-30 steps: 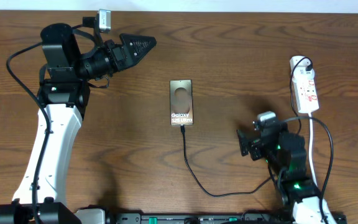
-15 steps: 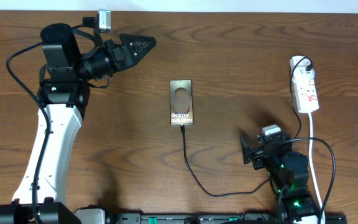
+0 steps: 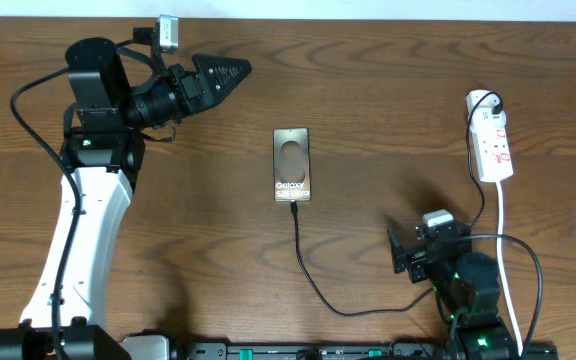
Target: Plug charger to phone and switch on socket
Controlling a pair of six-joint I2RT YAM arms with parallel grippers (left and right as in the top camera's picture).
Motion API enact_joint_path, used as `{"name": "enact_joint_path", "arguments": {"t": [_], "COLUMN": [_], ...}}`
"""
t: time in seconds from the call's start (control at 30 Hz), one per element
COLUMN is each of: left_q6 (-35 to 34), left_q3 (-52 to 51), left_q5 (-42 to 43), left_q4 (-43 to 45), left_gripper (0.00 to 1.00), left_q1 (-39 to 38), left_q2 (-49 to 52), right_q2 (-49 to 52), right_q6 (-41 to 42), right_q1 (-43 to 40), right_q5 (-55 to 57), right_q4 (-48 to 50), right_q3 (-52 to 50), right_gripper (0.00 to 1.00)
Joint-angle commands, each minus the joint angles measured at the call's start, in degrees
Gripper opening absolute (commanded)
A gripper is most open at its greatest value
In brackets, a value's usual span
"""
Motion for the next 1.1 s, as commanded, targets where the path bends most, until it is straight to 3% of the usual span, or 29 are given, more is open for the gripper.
{"name": "enact_joint_path", "arguments": {"t": [0.0, 0.3, 1.07], "left_q6": [0.8, 0.8, 0.8], "left_q3": [0.5, 0.5, 0.5], "left_q5": [0.3, 0.3, 0.3], "left_q4": [0.0, 0.1, 0.1], "left_gripper": [1.0, 1.0, 1.0], "left_q1": [0.2, 0.2, 0.2], "left_q2": [-0.9, -0.9, -0.9], "right_q2": [-5.1, -22.1, -21.5], "right_q6": [-0.6, -0.6, -0.6], "right_q1": [-0.3, -0.3, -0.3], "right_q5": [0.2, 0.2, 0.2], "right_q4": [-0.2, -0.1, -0.2], "right_q3": [-0.1, -0.1, -0.1], "right_gripper": [0.99, 0.99, 0.99]}}
